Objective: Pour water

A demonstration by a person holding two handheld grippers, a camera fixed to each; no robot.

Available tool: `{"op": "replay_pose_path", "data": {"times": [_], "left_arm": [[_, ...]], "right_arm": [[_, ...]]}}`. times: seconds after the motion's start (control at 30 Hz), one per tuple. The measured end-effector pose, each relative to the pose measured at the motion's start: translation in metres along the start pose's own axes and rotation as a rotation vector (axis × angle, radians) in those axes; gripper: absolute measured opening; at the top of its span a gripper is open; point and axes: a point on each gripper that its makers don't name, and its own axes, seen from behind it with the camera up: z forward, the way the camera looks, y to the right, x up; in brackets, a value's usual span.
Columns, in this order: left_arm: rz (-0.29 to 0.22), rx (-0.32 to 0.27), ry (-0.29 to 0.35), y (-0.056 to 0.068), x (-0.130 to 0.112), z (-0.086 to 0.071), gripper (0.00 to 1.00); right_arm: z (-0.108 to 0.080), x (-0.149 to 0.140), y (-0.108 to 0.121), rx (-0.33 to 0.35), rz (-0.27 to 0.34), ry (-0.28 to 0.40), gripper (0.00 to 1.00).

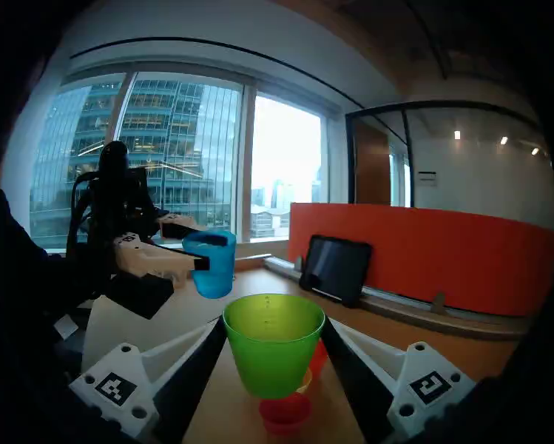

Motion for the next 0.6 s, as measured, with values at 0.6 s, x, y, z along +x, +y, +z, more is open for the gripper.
{"op": "replay_pose_path", "data": {"times": [0.6], "left_arm": [[0.195,0.038,0.027,0.002,0.035,0.005,0.87]], "right_arm": [[0.017,-0.007,-0.027,0.059,-0.01,0.004,0.93]]}}
